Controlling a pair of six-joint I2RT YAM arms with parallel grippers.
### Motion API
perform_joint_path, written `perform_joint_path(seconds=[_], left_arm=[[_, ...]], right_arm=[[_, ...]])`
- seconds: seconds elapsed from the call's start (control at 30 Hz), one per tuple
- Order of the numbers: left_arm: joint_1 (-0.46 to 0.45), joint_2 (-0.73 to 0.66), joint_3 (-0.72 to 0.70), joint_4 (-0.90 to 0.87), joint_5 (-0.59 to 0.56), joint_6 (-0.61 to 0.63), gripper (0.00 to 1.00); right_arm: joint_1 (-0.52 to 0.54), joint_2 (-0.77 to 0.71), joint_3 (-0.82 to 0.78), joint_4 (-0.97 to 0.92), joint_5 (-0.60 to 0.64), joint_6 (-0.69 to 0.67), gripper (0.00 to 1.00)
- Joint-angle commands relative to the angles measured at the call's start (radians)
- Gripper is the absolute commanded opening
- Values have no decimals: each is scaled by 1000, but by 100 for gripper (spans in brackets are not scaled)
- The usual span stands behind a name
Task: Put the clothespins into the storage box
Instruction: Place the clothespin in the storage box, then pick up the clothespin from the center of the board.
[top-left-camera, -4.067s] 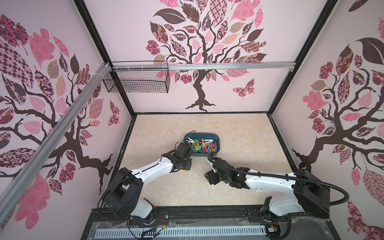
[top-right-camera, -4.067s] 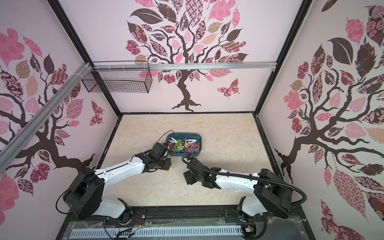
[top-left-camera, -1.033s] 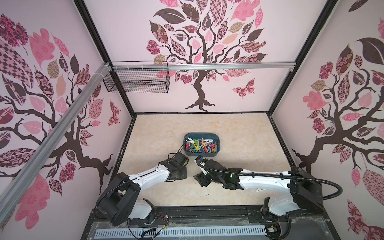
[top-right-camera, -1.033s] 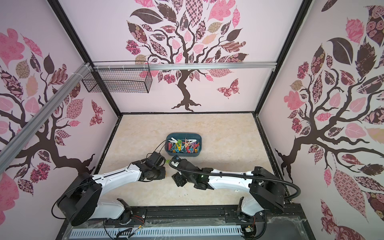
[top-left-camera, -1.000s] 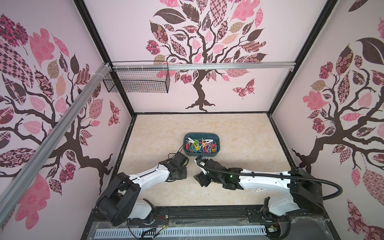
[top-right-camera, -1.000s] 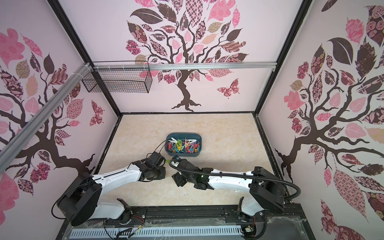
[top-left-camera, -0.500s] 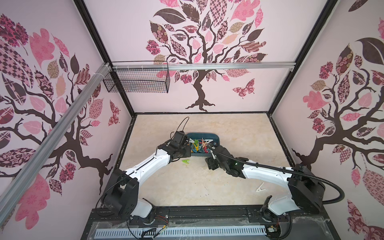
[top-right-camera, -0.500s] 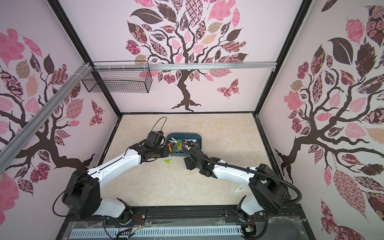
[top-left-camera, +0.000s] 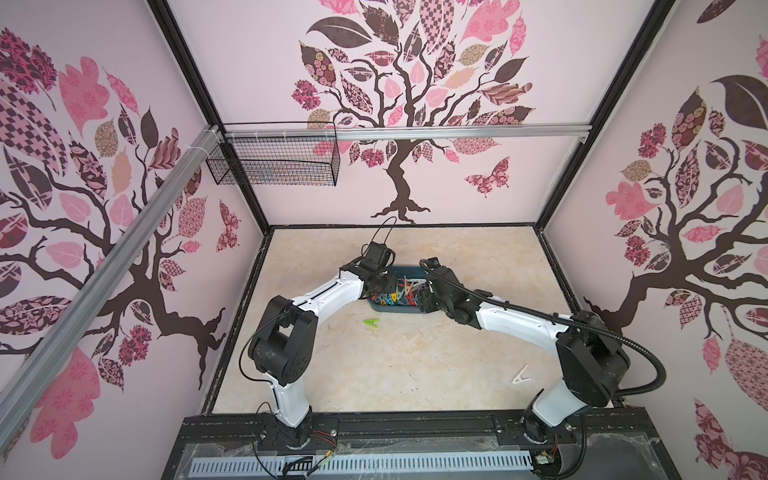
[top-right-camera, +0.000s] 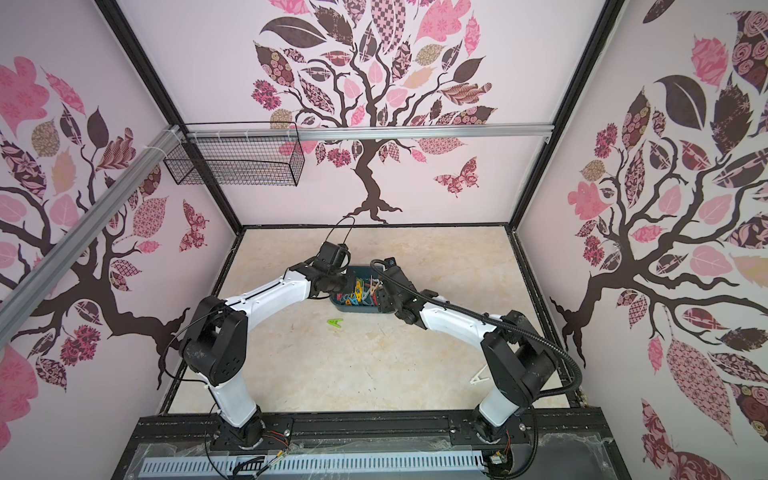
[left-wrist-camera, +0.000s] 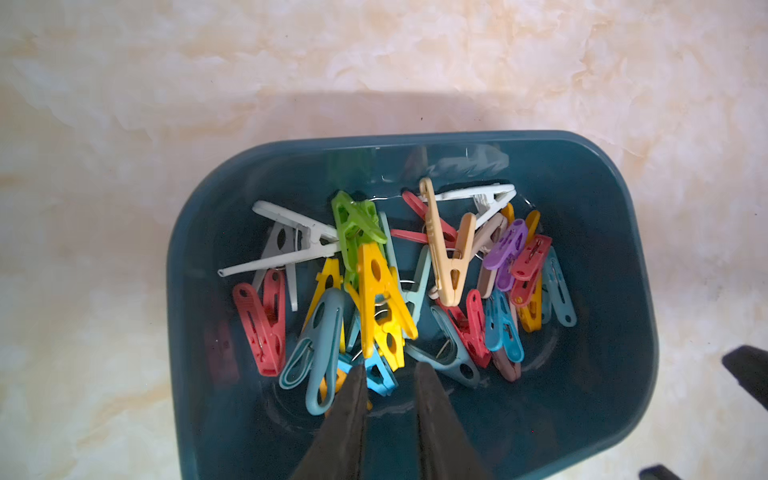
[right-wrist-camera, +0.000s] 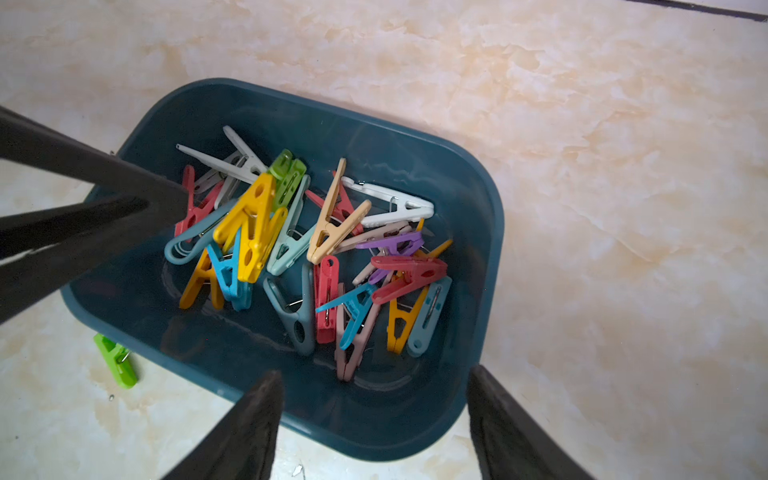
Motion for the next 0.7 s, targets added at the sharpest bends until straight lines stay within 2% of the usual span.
perform_joint_path(seconds=[0.0, 0.2, 0.4, 0.53, 0.67], left_arm=[[6, -67, 32, -20, -29, 9, 29], [11, -295, -158, -64, -81, -42, 34], [51, -506, -392, -82, -81, -118, 41], [79, -553, -527, -32, -19, -173, 43], [80, -525, -595, 47, 29, -235, 45]], right_arm=[[4, -27, 17, -33, -25, 4, 73], [31, -125, -56, -47, -103, -15, 72], [152, -212, -132, -74, -115, -29, 72], [221, -234, -170, -73, -140, 4, 72], [258, -224, -180, -75, -134, 40, 72]])
